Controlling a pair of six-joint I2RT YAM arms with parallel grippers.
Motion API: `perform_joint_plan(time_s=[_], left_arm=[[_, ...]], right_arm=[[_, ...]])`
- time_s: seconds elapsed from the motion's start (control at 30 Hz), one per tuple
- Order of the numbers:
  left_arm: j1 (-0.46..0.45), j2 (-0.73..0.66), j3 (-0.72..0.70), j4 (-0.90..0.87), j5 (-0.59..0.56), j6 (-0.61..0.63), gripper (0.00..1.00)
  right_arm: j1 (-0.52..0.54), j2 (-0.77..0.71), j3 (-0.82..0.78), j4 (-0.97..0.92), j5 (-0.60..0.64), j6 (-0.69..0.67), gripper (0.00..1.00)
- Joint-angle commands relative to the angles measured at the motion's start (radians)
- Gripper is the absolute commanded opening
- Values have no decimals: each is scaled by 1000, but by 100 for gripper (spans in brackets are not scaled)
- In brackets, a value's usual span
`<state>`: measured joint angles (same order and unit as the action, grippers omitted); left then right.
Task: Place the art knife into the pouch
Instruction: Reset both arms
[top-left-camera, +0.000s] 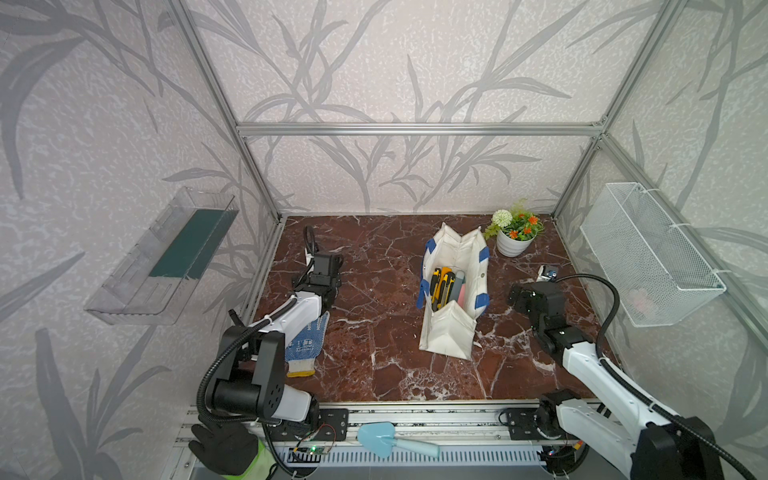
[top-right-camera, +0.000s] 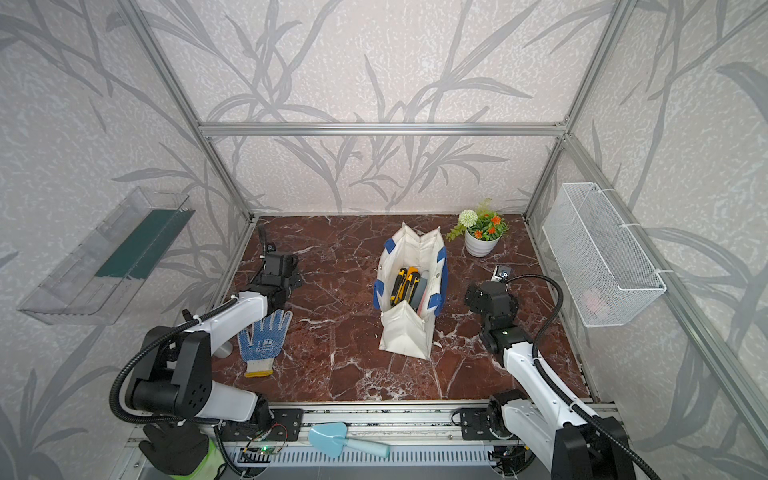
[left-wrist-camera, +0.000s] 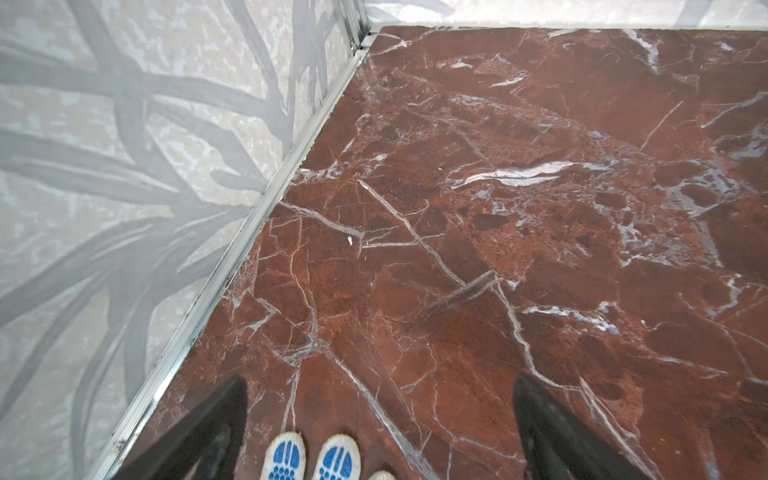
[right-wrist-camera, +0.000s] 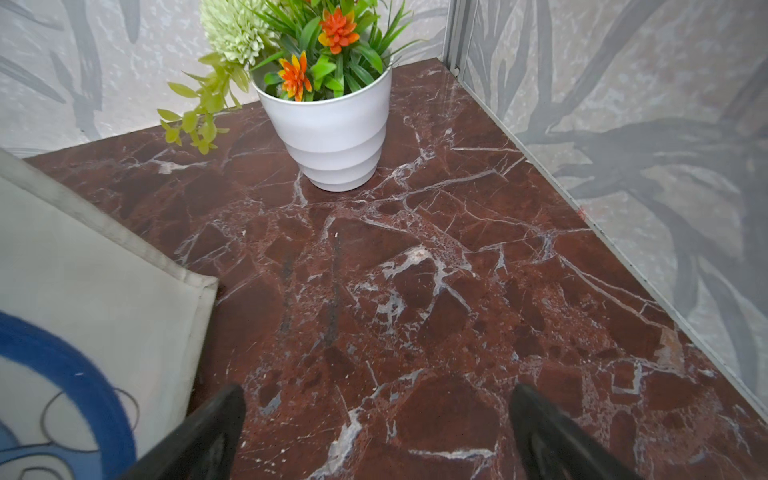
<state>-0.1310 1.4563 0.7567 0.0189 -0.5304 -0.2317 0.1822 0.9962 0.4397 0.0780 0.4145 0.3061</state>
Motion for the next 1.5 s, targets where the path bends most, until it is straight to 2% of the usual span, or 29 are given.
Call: perform_joint_plan(time_s=[0.0,0.07,0.17,0.23,0.37,0.47,0.57,0.67,0.77,0.8,0.87,1.0,1.13,1.47], left_arm=[[20,13,-54,137,-14,50,96],[42,31,-77,181,1,49,96],[100,61,-77,221,100,27,93],[127,66,-81,240,110,27,92],[192,51,-145,382,173,17,94],[200,50,-133,355,213,26,94],[197,40,-165,412,274,62,95],[190,20,-220,503,322,93,99],[178,37,-284,646,425,158,99],[179,32,-286,636,466,169,99],[179,36,-294,650,472,172,99],[178,58,-334,740,473,175,99],[178,59,-337,750,471,175,99],[168,59,-338,753,458,182,99]], right_arm=[[-4,47,-3,136,76,-70,99],[-4,101,-2,189,82,-96,99],[-4,195,5,262,88,-135,99],[-5,247,1,324,110,-145,99],[-7,343,-6,455,116,-211,99],[-11,387,19,478,109,-239,99],[-33,450,-10,608,44,-257,99],[-44,463,27,547,-37,-278,99],[-43,501,23,604,-177,-345,99],[-46,501,17,609,-216,-355,99],[-56,514,7,636,-290,-376,99],[-61,524,-4,655,-334,-392,99],[-60,532,-17,710,-341,-396,99],[-55,530,-21,710,-333,-400,99]])
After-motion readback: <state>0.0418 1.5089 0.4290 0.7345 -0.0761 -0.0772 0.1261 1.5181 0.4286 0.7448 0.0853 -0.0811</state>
